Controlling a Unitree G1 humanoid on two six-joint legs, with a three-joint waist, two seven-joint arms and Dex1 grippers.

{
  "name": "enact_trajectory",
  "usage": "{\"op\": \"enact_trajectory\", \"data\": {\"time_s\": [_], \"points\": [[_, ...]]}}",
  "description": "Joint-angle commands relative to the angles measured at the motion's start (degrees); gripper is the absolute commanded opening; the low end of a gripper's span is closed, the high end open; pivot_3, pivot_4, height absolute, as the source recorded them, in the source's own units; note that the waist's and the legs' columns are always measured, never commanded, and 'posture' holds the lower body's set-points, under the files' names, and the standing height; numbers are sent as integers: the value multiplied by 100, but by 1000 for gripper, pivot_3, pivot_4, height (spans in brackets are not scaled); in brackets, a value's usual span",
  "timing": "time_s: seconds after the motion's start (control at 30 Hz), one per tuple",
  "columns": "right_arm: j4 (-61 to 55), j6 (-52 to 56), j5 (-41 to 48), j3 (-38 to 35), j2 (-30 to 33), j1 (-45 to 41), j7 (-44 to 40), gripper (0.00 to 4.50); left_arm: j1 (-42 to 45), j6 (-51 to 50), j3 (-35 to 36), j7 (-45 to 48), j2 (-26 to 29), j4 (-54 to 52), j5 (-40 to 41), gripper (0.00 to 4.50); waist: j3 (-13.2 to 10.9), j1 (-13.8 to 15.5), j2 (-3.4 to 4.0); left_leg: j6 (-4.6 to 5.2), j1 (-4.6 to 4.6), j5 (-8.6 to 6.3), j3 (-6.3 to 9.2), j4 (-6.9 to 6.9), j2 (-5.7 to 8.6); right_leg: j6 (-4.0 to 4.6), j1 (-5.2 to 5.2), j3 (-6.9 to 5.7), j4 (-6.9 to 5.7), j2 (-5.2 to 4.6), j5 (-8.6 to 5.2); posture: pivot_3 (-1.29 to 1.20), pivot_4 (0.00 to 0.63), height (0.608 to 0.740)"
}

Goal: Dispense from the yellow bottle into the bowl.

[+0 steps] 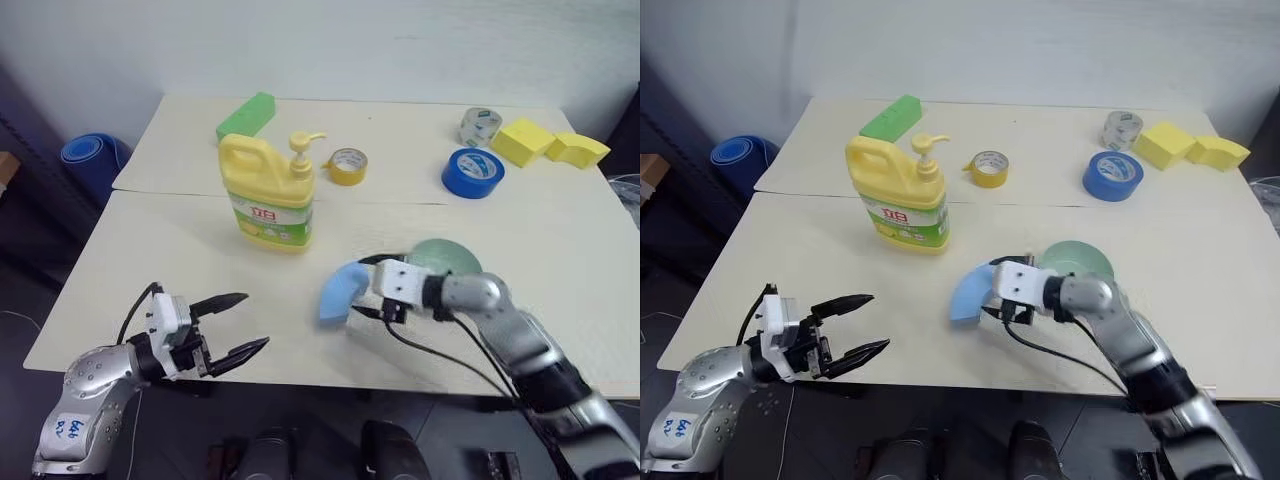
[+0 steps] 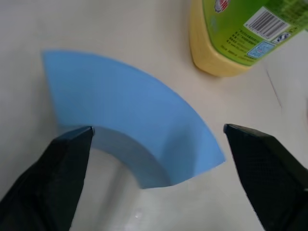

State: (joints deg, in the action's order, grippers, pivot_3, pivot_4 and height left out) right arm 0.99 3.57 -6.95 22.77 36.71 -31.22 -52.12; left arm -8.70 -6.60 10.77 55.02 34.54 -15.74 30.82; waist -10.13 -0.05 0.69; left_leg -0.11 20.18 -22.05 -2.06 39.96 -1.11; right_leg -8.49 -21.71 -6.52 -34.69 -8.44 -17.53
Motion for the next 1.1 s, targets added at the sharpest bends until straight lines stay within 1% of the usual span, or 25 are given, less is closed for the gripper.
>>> {"op": "enact_trajectory", "data": {"time_s": [0.03,0.1,0.2,0.33,0.53,0.7,0.73,0.77,0.8,0.87,0.93,0.97,1.0,1.1], "points": [[656,-642,-393,260,247,-571,-594,4500,-78,200,106,-36,-54,-3,-84,4463,0,-1,-1,0,3,0,2,-2,1,0,-1,-4,4,0,0,0,150,740],[1146,-950,-421,387,202,-1023,-982,4500,-99,272,48,-70,-121,33,-150,4463,-2,-26,-2,0,4,0,4,-4,0,0,0,-10,6,0,0,0,150,740],[1962,-1504,-431,564,-46,-1683,-1468,4500,-94,348,-57,-106,-238,89,-244,4463,-2,-78,-2,0,3,0,1,-4,-3,0,0,-13,7,0,0,0,150,740],[3175,-2267,-637,697,-560,-2391,-1489,4500,-52,398,-156,-143,-368,158,-331,4463,-2,-179,-2,-2,0,1,2,-3,-7,0,1,-16,-3,1,0,0,150,740],[4202,-2633,-706,834,-1084,-2738,-2055,4500,-44,406,-209,-218,-492,167,-346,4463,-2,-175,-2,-2,2,1,10,-3,-7,0,1,-21,-8,0,0,0,150,740],[5004,-2336,-834,905,-1376,-3014,-2537,4500,-24,415,-264,-265,-523,180,-380,4463,-2,-178,-1,-2,2,1,10,-1,-8,0,1,-21,-9,0,0,0,150,740],[5078,-2378,-819,862,-1425,-3036,-2526,4500,-15,412,-276,-271,-528,174,-385,4463,-2,-176,-1,-2,2,1,11,-1,-8,0,1,-21,-10,0,0,0,150,740],[5120,-2419,-805,812,-1466,-3055,-2485,4103,-5,409,-283,-276,-532,169,-391,4500,-2,-177,-1,-2,2,1,12,-1,-7,0,1,-21,-10,0,0,0,150,740],[5069,-2442,-737,748,-1479,-3041,-2511,3886,3,404,-285,-284,-534,161,-393,4500,-2,-180,0,-2,2,1,12,-1,-7,0,1,-21,-10,0,0,0,150,740],[4799,-2355,-539,568,-1449,-2966,-2573,3202,15,394,-281,-296,-532,150,-386,4500,-4,-184,2,-2,2,1,12,-2,-7,0,1,-21,-9,0,0,0,150,740],[4283,-2118,-245,336,-1310,-2769,-2703,2577,18,398,-289,-292,-526,146,-386,4500,-4,-176,2,-3,2,1,13,-1,-8,0,1,-22,-9,0,0,0,150,740],[3799,-1795,-6,134,-1163,-2555,-2777,2465,44,400,-300,-288,-528,162,-387,4500,-4,-163,2,-3,3,1,13,-1,-7,0,1,-22,-9,0,0,0,150,740],[3416,-1533,152,-8,-1054,-2385,-2815,2443,53,402,-306,-286,-529,162,-386,4500,-4,-146,3,-3,4,1,14,-1,-6,0,1,-22,-8,-1,0,0,150,740],[1950,-301,814,-760,-601,-1761,-2629,2442,141,359,-337,-342,-572,175,-378,4500,-6,-106,3,-3,14,1,32,5,3,0,3,-34,-9,-10,0,0,150,740]]}}
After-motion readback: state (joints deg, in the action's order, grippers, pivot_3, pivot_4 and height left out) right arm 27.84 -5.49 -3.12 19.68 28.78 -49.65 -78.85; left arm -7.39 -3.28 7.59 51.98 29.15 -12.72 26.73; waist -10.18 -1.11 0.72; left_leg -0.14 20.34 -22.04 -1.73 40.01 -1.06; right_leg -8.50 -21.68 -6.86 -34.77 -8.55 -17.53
